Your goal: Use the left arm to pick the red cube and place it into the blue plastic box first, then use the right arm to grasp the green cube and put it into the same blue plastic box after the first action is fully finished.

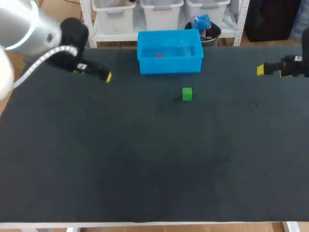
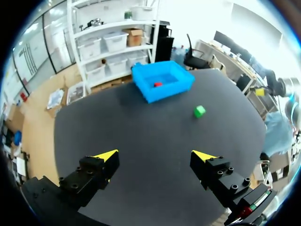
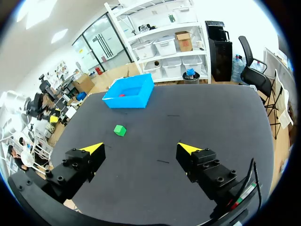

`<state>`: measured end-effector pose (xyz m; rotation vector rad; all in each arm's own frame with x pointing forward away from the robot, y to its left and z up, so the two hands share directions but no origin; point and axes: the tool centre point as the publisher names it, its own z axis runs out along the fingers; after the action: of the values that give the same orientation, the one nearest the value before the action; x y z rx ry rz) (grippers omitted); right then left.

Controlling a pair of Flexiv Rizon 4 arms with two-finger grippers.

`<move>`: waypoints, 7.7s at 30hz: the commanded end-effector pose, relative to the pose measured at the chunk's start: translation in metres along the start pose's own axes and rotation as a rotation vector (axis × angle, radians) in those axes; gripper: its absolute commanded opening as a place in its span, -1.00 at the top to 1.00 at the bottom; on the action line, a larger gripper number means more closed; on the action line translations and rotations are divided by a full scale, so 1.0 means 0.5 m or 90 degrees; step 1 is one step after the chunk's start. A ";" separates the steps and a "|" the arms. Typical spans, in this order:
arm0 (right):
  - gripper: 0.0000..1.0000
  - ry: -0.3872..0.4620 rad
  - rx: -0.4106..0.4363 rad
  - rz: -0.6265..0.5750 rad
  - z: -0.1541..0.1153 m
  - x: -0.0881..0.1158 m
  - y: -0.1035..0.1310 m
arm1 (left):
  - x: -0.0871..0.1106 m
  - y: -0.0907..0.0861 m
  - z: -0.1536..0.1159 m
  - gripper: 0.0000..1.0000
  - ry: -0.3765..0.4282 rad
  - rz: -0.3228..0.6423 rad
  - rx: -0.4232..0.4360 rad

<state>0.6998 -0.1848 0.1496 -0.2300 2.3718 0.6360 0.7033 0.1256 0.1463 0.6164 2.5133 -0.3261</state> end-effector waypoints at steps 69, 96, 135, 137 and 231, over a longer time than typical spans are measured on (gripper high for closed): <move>-1.00 0.133 0.357 -0.026 0.164 -0.044 0.114 | 0.210 0.037 -0.132 -1.00 -0.080 0.064 0.089; -1.00 0.172 0.284 0.015 0.196 -0.041 0.117 | 0.210 0.037 -0.132 -1.00 -0.080 0.064 0.089; -1.00 0.274 0.368 0.126 0.426 -0.007 0.201 | 0.210 0.037 -0.132 -1.00 -0.080 0.064 0.089; -1.00 0.275 0.366 0.125 0.431 -0.004 0.197 | 0.210 0.037 -0.132 -1.00 -0.080 0.064 0.089; 1.00 0.035 0.264 0.072 0.364 -0.184 0.220 | 0.210 0.037 -0.132 -1.00 -0.080 0.064 0.089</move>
<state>0.8408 0.0062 0.1337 0.0673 2.6491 0.1732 0.6040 0.2008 0.1435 0.7479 2.3532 -0.4827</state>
